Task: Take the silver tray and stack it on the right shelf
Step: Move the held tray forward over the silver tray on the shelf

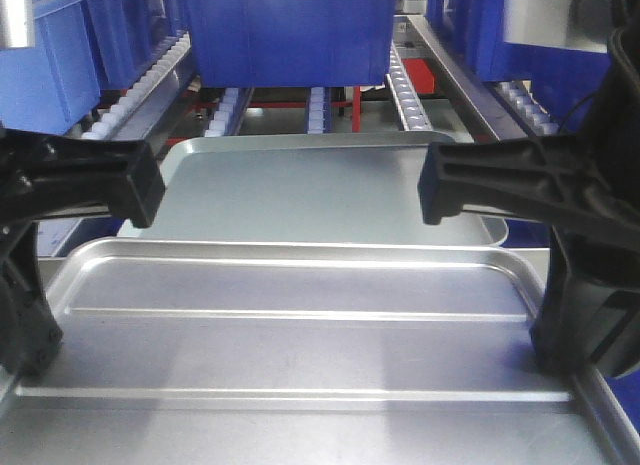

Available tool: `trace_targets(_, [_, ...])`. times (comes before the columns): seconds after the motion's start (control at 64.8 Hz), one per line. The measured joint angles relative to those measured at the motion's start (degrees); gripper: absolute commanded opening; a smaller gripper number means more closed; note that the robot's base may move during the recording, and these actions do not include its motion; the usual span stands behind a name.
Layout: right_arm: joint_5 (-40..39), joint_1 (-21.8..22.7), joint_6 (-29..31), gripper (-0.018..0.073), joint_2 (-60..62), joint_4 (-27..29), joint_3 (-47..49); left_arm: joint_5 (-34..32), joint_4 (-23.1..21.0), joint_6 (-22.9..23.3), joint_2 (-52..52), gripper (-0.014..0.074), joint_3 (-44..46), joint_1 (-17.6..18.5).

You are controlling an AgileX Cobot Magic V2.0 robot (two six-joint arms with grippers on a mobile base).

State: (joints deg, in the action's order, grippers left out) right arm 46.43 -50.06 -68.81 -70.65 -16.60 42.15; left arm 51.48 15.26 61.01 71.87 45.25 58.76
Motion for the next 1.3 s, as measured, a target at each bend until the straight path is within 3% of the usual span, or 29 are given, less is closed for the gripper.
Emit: trace_targets(1.295, [0.00,0.00,0.00,0.0060,0.00,0.03,0.00,-0.39,0.64,-0.08,0.00,-0.0090,0.00,0.00])
